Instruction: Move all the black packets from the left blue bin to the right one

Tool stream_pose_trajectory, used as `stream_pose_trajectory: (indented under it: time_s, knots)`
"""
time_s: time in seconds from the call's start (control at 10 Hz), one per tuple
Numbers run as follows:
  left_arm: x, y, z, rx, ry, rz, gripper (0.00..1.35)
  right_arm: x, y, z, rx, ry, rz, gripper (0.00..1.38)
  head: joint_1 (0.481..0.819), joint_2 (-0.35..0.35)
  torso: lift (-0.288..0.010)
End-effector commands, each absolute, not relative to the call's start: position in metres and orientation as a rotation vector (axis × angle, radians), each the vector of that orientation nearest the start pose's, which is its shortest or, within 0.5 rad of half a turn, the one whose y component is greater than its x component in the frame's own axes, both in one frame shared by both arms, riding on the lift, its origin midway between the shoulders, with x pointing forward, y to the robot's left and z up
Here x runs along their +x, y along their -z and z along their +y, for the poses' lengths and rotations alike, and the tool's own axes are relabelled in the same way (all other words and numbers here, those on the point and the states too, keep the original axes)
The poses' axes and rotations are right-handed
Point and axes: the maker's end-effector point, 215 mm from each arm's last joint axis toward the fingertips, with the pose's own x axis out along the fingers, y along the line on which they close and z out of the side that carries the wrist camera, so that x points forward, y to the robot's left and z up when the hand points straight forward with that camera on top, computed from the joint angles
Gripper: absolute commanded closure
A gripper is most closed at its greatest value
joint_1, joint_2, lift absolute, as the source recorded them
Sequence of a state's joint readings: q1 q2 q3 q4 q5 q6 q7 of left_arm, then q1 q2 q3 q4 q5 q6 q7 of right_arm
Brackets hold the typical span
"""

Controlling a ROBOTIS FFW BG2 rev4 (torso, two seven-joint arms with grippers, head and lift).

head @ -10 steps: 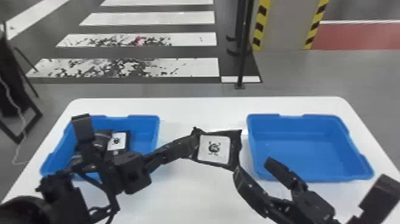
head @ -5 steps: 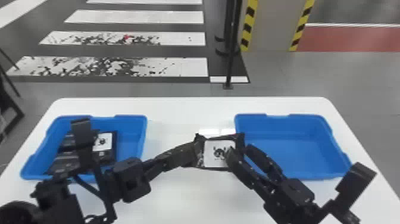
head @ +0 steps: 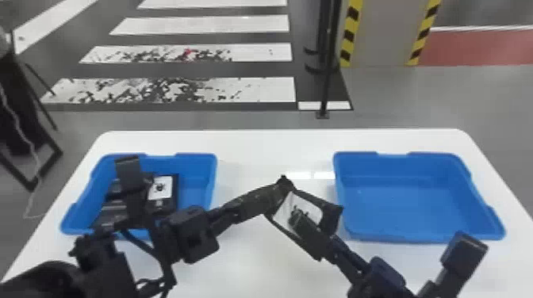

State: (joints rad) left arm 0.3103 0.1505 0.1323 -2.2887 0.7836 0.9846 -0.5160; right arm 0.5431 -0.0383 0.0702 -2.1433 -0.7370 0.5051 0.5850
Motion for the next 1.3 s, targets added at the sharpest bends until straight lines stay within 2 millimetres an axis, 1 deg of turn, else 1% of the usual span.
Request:
stream_pose_trajectory:
  time_s: [0.0,0.1,0.2,0.3,0.4,0.5,0.6,0.7,0.8,0.9,1.0,1.1,1.2]
  knots:
    - [0.392,0.289,0.077,-0.598,0.851,0.420,1.14,0.357,0.316,-0.027,0.817,-0.812,0.251,1.29,0.695,0.075,-0.140]
    - [0.393,0.295,0.091,-0.619,0.804,0.419,0.66,0.363,0.318,-0.036,0.799,-0.787,0.246,1.29,0.695,0.076,-0.140]
    - [0.391,0.302,0.101,-0.634,0.775,0.424,0.20,0.372,0.326,-0.051,0.766,-0.746,0.248,1.29,0.695,0.078,-0.140]
    - [0.384,0.303,0.106,-0.638,0.764,0.425,0.07,0.390,0.338,-0.077,0.710,-0.691,0.249,1.29,0.695,0.079,-0.140]
    - [0.378,0.304,0.113,-0.636,0.749,0.423,0.15,0.409,0.347,-0.104,0.651,-0.640,0.244,1.29,0.695,0.062,-0.140]
    - [0.376,0.303,0.120,-0.634,0.732,0.416,0.18,0.435,0.351,-0.139,0.578,-0.568,0.219,1.28,0.695,0.030,-0.140]
    - [0.374,0.304,0.126,-0.636,0.719,0.415,0.18,0.455,0.354,-0.162,0.529,-0.525,0.205,1.28,0.695,0.008,-0.140]
    - [0.372,0.306,0.131,-0.642,0.706,0.415,0.19,0.480,0.359,-0.195,0.451,-0.463,0.198,1.28,0.695,-0.027,-0.140]
    - [0.372,0.308,0.136,-0.644,0.693,0.418,0.19,0.495,0.369,-0.221,0.403,-0.410,0.211,1.28,0.695,-0.062,-0.140]
    - [0.371,0.309,0.141,-0.644,0.680,0.416,0.19,0.511,0.385,-0.246,0.398,-0.349,0.217,1.28,0.695,-0.093,-0.140]
    - [0.372,0.308,0.145,-0.640,0.671,0.411,0.19,0.526,0.396,-0.279,0.367,-0.271,0.220,1.27,0.695,-0.108,-0.140]
    - [0.373,0.310,0.149,-0.637,0.662,0.413,0.19,0.534,0.400,-0.298,0.339,-0.231,0.227,1.10,0.695,-0.139,-0.140]
    - [0.375,0.310,0.154,-0.628,0.649,0.409,0.18,0.537,0.398,-0.307,0.309,-0.210,0.212,0.62,0.695,-0.168,-0.140]
